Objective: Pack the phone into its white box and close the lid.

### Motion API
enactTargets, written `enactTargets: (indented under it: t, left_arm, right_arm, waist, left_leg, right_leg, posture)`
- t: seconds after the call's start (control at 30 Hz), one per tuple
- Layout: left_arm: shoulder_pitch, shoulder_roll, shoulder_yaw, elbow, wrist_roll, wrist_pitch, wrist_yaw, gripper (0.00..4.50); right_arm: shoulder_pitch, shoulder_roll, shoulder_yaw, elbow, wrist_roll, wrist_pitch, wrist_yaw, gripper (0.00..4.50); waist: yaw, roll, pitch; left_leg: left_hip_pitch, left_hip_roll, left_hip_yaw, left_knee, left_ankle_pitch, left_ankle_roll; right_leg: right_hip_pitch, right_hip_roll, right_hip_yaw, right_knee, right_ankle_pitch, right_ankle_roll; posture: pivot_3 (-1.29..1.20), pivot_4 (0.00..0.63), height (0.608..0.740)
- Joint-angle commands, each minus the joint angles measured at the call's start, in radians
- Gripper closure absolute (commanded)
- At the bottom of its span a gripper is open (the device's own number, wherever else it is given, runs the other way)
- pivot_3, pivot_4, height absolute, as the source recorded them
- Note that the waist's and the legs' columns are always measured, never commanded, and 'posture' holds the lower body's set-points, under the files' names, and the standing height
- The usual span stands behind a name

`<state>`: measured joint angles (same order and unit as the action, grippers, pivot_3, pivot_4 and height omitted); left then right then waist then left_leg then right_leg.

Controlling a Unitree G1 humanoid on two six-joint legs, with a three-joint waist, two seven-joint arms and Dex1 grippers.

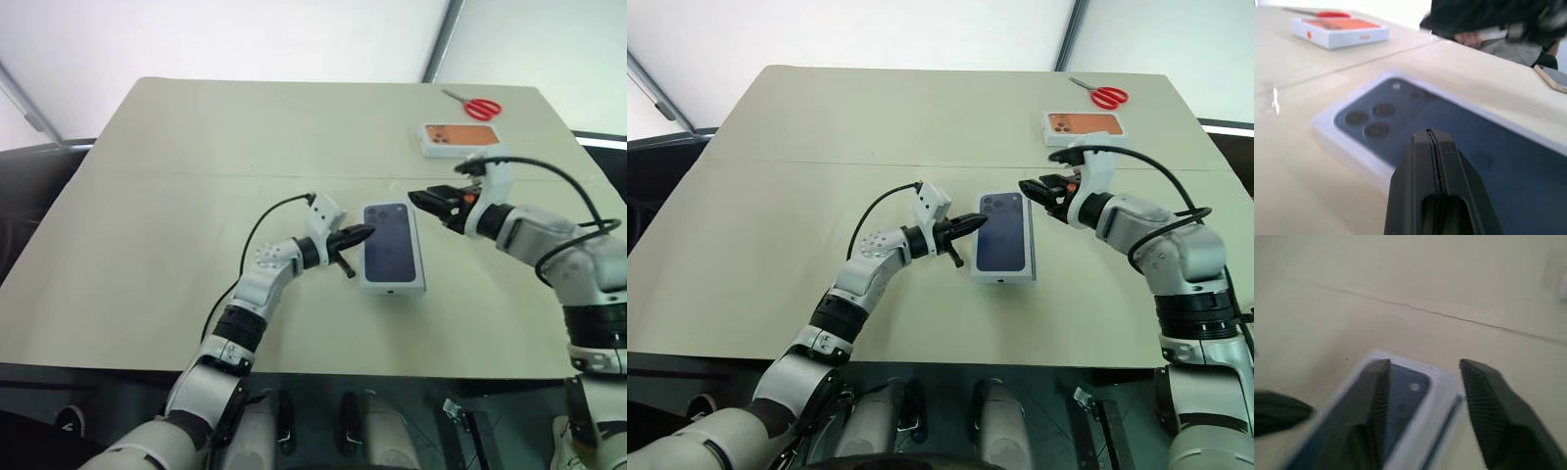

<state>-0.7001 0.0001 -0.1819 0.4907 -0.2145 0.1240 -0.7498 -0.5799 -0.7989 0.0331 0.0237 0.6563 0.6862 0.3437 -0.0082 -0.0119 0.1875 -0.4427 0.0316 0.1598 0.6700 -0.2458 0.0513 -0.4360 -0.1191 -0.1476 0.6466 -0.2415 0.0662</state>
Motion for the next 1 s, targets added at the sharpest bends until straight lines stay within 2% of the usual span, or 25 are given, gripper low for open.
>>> enactTargets:
  t: [0.03,0.07,0.1,0.2,0.27,0.37,0.6,0.7,1.0]
  left_arm:
    - [-0.001,0.016,0.017,-0.029,0.0,-0.011,-0.01,4.5]
    - [0.005,0.026,0.024,-0.039,-0.002,-0.01,-0.008,4.5]
    - [0.012,0.036,0.03,-0.047,-0.002,-0.013,-0.007,4.5]
    - [0.042,0.075,0.024,-0.07,0.011,0.023,-0.01,4.5]
    - [0.063,0.106,0.001,-0.073,0.044,0.032,-0.006,4.5]
    - [0.081,0.129,-0.015,-0.078,0.065,0.046,-0.009,4.5]
    - [0.06,0.108,-0.044,-0.046,0.086,0.068,-0.023,4.5]
    - [0.023,0.068,-0.061,0.017,0.102,0.054,-0.024,4.5]
    - [-0.023,0.008,-0.069,0.1,0.12,0.024,-0.045,4.5]
  right_arm:
    - [-0.006,-0.028,0.007,0.02,-0.182,-0.143,0.033,4.01]
    - [0.007,-0.051,0.048,0.015,-0.257,-0.2,0.064,4.46]
    - [0.02,-0.069,0.082,0.012,-0.32,-0.244,0.092,4.46]
    - [0.046,-0.041,0.055,0.004,-0.307,-0.21,0.147,4.46]
    - [0.078,-0.057,0.071,-0.038,-0.333,-0.245,0.221,4.46]
    - [0.102,-0.059,0.06,-0.062,-0.379,-0.278,0.255,4.46]
    - [0.177,-0.063,0.046,-0.116,-0.458,-0.313,0.317,4.46]
    - [0.234,-0.076,0.034,-0.146,-0.481,-0.319,0.339,4.46]
    - [0.258,-0.063,0.0,-0.184,-0.516,-0.301,0.35,4.46]
  waist:
    - [-0.001,0.0,0.0]
    - [-0.002,0.0,0.0]
    - [-0.002,0.0,0.0]
    - [-0.006,0.0,0.0]
    - [-0.003,0.0,0.0]
    - [-0.003,0.0,0.0]
    - [0.013,0.0,0.0]
    - [0.023,0.0,0.0]
    - [0.023,0.0,0.0]
  left_leg:
    - [0.0,0.0,0.0,0.0,0.001,-0.001]
    - [0.0,0.0,0.0,0.0,0.002,-0.003]
    - [0.0,0.0,0.0,0.0,0.002,-0.003]
    - [0.001,0.001,0.0,-0.001,0.003,-0.004]
    - [0.001,0.001,0.0,-0.001,0.003,-0.005]
    - [0.001,0.001,0.0,-0.001,0.003,-0.005]
    - [0.001,0.0,-0.001,0.0,0.003,-0.005]
    - [0.001,0.001,-0.002,0.003,0.003,-0.005]
    - [0.0,0.002,-0.004,0.012,-0.003,0.004]
  right_leg:
    - [0.0,0.0,0.0,0.0,0.0,0.0]
    - [0.0,0.0,0.0,0.0,0.0,0.0]
    - [0.0,0.0,0.0,0.0,0.0,0.0]
    - [0.0,0.001,0.0,0.0,0.0,0.0]
    - [0.0,0.001,0.0,0.001,0.0,0.0]
    - [0.0,0.001,0.0,0.001,0.0,0.0]
    - [0.001,0.0,-0.001,0.0,0.0,0.0]
    - [0.002,0.001,-0.001,0.001,0.0,0.0]
    - [0.006,-0.002,-0.003,0.001,0.0,0.0]
  posture:
    - [0.0,0.15,0.738]
    - [0.0,0.15,0.738]
    - [0.0,0.15,0.738]
    - [0.0,0.15,0.738]
    - [0.0,0.15,0.738]
    - [0.0,0.15,0.738]
    - [0.0,0.15,0.738]
    - [0.0,0.15,0.738]
    - [0.0,0.15,0.738]
